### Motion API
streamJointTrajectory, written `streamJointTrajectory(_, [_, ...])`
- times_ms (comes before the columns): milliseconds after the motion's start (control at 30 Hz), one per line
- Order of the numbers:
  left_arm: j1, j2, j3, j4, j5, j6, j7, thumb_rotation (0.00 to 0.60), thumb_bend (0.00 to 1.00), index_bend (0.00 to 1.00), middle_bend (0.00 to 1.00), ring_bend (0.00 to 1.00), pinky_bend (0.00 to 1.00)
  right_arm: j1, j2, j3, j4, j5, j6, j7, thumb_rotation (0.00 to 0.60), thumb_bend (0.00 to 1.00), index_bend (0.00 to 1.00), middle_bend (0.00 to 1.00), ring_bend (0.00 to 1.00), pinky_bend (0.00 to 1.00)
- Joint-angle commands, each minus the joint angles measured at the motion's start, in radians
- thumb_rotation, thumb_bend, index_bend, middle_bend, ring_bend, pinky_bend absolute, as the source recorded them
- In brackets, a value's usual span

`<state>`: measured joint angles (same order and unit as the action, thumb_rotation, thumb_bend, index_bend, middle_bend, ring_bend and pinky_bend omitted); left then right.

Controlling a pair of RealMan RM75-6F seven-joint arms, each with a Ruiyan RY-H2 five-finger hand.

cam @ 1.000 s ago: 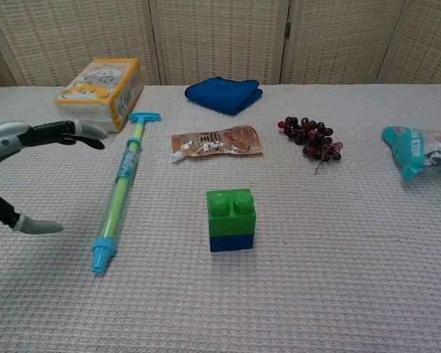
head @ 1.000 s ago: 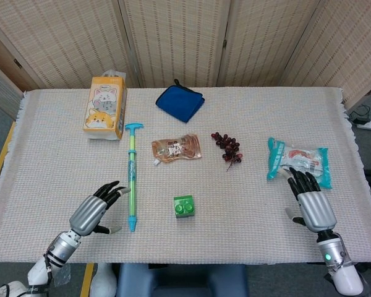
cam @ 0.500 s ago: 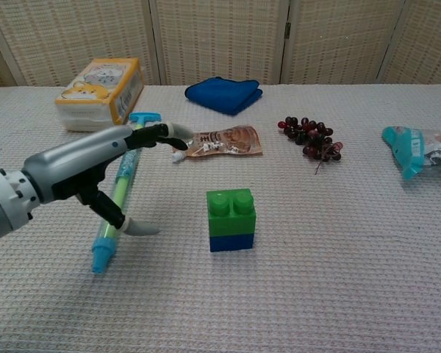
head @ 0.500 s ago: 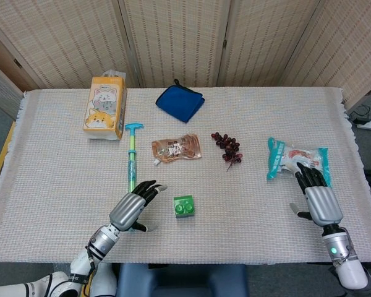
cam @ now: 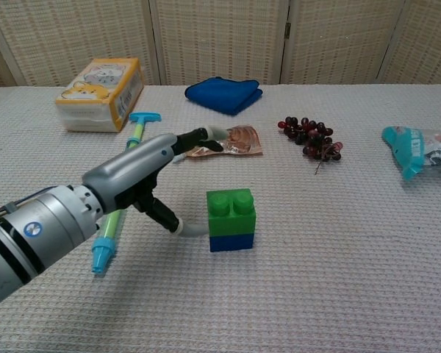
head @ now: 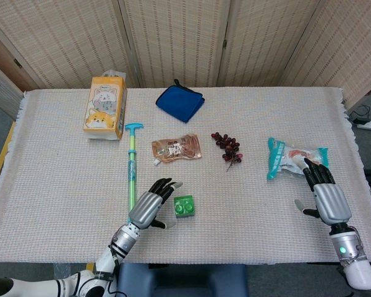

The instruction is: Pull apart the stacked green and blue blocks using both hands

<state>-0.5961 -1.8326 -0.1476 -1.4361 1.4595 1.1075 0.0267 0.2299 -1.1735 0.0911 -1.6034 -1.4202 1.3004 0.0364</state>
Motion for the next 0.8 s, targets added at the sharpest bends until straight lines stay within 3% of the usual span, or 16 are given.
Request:
streamJointTrajectory(33, [-0.007,-0.032,-0.003,0.034,-0.004,0.008,-0.024,0.600,0.18,0.12,0.17,0.01,0.09,0.000,0.000,0.001,0.000,0.003,-0.001,0.000,0.600,0.34,0.00,0.00,0.00,0.00])
streamJointTrajectory(333, [-0.029,-0.111,-0.034,0.097,-0.045,0.004,-0.023,0.600,0.18,0.13,0.21,0.04,0.08,0.011,-0.008,0.012,0.015,0.030,-0.024,-0.002,0.600,0.34,0.00,0.00,0.00,0.00])
streamJointTrajectory(467, [-0.043,-0.152,-0.045,0.164,-0.050,0.007,-0.028,0.600,0.18,0.15,0.29,0.07,0.07,0.014,-0.007,0.013,0.020,0.034,-0.032,0.003,0.600,0.34,0.00,0.00,0.00,0.00])
streamJointTrajectory(800, [-0.051,-0.162,-0.052,0.215,-0.082,-0.017,-0.032,0.600,0.19,0.16,0.34,0.09,0.06,0.017,-0.009,0.018,0.029,0.046,-0.037,0.005,0.600,0.34,0.00,0.00,0.00,0.00])
